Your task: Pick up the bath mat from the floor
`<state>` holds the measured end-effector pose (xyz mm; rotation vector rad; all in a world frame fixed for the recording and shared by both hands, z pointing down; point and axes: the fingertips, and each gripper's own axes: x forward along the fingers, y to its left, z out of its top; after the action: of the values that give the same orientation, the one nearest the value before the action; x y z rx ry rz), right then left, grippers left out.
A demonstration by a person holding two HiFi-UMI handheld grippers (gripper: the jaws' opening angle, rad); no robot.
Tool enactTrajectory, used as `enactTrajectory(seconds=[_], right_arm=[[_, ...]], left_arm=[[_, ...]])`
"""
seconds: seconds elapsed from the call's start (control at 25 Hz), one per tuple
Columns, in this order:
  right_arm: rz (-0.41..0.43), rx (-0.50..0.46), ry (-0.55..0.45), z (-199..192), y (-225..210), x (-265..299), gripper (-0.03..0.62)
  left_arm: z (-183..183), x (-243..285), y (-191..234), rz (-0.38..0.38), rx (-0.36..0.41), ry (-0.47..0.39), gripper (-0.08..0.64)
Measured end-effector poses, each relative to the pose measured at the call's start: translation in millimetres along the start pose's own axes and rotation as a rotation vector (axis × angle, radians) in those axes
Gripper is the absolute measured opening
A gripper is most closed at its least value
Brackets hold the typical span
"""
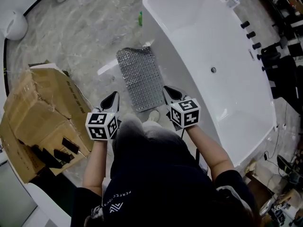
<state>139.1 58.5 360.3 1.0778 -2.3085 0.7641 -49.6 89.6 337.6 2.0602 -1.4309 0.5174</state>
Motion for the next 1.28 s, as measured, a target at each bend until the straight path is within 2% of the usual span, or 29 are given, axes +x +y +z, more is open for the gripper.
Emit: enactTrajectory(seconds=[0.28, 0.52, 0.8, 1.04, 1.28], right_arm=[[-0.003, -0.045, 0.020, 19, -19, 32, -0.002], [-0.042, -0.019, -0.004, 47, -33, 78, -0.002], [-0.076, 0.038, -0.007, 81, -32, 145, -0.002], [-0.089, 0.028, 0.029, 93, -40, 206, -0.002], [-0.114, -0.033, 0.085, 79, -65, 261, -0.002]], left_arm=[[25, 42, 29, 0.006, -0.001, -0.016, 0.008], [55, 84, 61, -0.047, 0.037, -0.011, 0.007], [80, 131, 111, -0.126, 0.097, 0.079, 0.008], [81, 174, 149, -0.151, 0.116, 0.131, 0.008], [66, 224, 162, -0.159, 0.072, 0.130, 0.008]])
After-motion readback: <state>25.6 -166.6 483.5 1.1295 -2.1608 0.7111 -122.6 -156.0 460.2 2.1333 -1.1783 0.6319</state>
